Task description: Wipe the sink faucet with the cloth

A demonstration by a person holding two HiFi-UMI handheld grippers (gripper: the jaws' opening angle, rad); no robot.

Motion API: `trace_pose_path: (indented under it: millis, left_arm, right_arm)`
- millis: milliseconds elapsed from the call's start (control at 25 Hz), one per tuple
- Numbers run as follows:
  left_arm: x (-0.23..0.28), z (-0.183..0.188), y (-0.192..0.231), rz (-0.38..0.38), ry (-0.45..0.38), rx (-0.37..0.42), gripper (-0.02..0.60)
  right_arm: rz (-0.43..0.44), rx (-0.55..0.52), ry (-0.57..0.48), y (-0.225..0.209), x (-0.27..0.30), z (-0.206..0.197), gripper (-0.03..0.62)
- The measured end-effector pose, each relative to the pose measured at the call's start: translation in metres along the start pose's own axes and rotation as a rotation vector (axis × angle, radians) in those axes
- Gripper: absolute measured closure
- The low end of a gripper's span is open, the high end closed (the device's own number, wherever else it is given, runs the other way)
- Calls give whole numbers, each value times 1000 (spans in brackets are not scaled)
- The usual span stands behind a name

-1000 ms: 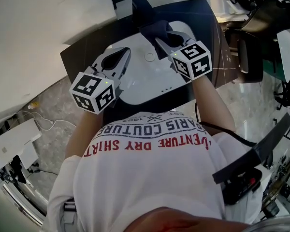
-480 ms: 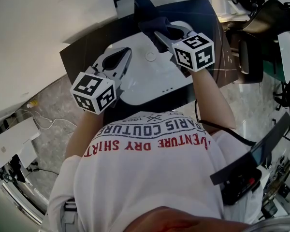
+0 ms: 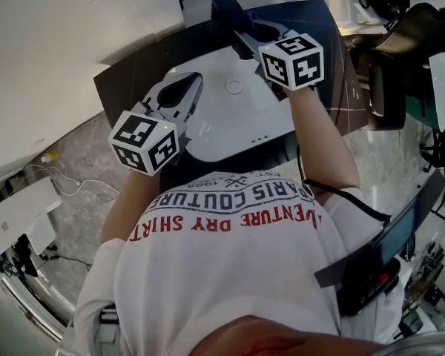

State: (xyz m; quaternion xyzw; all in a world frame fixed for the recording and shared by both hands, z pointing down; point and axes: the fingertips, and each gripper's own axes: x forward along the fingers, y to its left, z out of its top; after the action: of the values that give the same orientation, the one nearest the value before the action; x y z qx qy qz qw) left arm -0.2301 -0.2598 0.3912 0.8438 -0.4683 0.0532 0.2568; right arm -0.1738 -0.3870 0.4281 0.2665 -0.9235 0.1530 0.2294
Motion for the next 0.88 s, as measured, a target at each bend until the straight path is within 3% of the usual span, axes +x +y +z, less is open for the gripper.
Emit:
trace_pose_path:
  millis: [360, 600, 880]
  left_arm:
    - [4, 1, -6, -8, 1, 7, 581]
    - [4, 4, -16, -22, -4, 19, 580]
    - [7, 1, -23, -36, 7, 25, 580]
  right_arm:
    - [6, -14, -27, -4, 6, 7, 519]
    - [1, -29, -37, 8, -28, -2, 519]
    - [21, 62, -105, 18, -56, -10, 519]
